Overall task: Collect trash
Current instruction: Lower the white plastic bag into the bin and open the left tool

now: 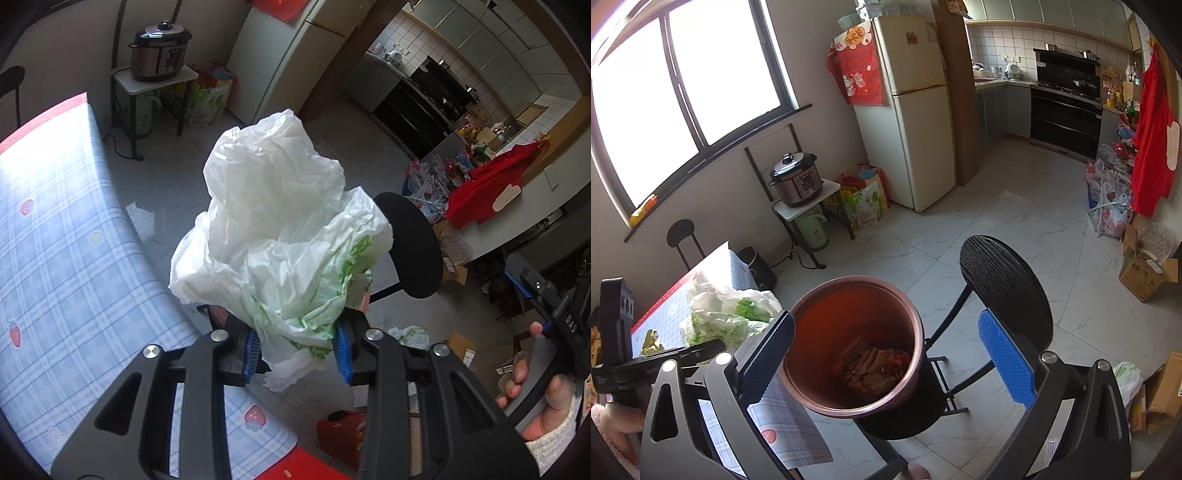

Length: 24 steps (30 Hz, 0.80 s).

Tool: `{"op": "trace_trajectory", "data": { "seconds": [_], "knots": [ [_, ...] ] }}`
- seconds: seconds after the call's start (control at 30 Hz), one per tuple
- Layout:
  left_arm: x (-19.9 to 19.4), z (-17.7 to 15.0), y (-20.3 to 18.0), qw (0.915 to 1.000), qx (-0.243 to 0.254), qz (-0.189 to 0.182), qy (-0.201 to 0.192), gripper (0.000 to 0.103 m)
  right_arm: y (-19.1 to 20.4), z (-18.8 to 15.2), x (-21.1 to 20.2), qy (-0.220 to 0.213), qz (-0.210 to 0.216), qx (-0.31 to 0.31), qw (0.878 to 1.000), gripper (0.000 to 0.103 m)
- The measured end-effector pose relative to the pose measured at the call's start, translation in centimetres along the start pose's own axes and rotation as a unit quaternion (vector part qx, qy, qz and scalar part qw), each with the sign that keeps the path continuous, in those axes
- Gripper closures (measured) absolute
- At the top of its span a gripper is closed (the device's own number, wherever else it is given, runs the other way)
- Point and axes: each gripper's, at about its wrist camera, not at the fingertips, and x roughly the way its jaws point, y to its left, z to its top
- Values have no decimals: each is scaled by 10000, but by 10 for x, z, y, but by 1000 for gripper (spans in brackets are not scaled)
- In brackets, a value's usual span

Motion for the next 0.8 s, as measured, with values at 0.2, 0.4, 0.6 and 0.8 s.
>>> {"op": "trace_trajectory", "data": {
  "seconds": [0.2,0.4,0.6,0.8],
  "knots": [
    [52,16,-22,9992,-20,-161,370,63,-26,-2,-2,61,-226,170,9996,5],
    [48,34,-38,9995,292,-83,-44,17,-35,-5,-1,85,-283,335,9990,5],
    [-1,41,-18,9983,-18,-246,-523,10,-19,1,-2,17,-118,295,9995,5],
    [-75,29,15,9905,-193,-5,-1359,8,17,9,0,1,292,0,9996,5]
  ]
}}
